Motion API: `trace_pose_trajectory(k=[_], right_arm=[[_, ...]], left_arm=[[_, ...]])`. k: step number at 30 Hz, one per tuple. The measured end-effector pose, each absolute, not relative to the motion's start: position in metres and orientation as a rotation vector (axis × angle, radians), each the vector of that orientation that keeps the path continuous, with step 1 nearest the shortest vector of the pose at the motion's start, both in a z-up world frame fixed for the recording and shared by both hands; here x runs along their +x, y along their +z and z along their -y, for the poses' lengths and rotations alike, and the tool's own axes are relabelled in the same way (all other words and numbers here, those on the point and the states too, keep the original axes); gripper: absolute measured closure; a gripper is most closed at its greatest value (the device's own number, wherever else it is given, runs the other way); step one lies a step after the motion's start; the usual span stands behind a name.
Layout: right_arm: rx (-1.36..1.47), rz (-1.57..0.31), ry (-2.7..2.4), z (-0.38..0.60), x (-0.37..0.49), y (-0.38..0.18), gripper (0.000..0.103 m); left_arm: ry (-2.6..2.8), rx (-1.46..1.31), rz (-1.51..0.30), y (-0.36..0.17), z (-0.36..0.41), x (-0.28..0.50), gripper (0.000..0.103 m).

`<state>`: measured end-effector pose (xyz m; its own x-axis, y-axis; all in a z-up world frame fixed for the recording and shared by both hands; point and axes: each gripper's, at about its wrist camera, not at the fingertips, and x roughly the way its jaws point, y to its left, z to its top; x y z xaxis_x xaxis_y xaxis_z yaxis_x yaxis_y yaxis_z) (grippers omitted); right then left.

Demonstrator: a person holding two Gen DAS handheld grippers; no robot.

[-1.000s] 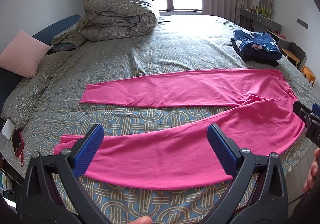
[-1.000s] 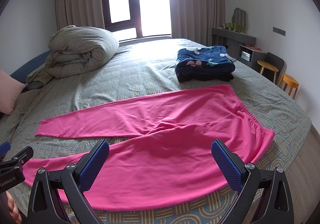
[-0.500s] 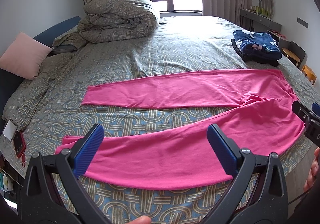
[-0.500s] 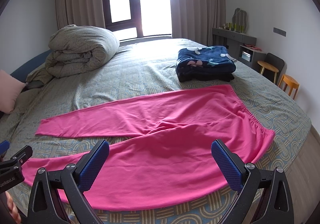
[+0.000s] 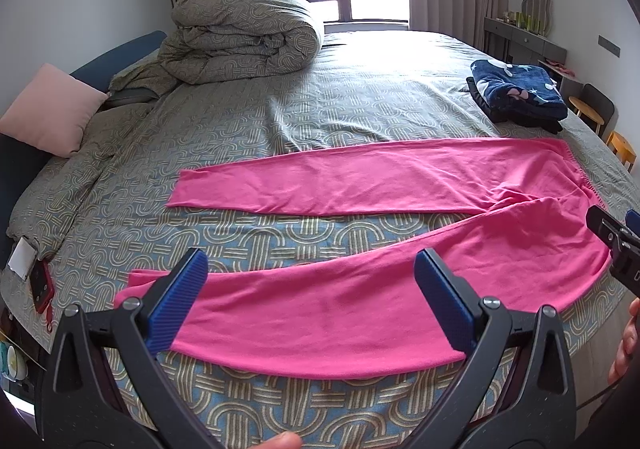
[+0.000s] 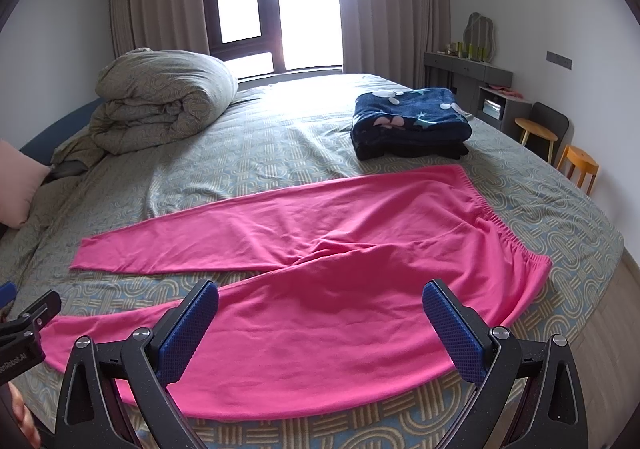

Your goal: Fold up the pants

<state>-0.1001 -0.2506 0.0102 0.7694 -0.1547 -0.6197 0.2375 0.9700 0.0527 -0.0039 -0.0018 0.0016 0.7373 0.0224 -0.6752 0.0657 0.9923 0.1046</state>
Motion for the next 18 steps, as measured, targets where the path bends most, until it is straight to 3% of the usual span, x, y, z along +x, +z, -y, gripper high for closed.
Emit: trace_pose_trajectory(k=[18], right_arm=[[0.127, -0.67, -0.207, 0.2487, -0.0987, 0.0066, 0.0]], left_arm=[[-0.036, 0.118, -0.76, -0.0021, 0.0071, -0.0023, 0.0]])
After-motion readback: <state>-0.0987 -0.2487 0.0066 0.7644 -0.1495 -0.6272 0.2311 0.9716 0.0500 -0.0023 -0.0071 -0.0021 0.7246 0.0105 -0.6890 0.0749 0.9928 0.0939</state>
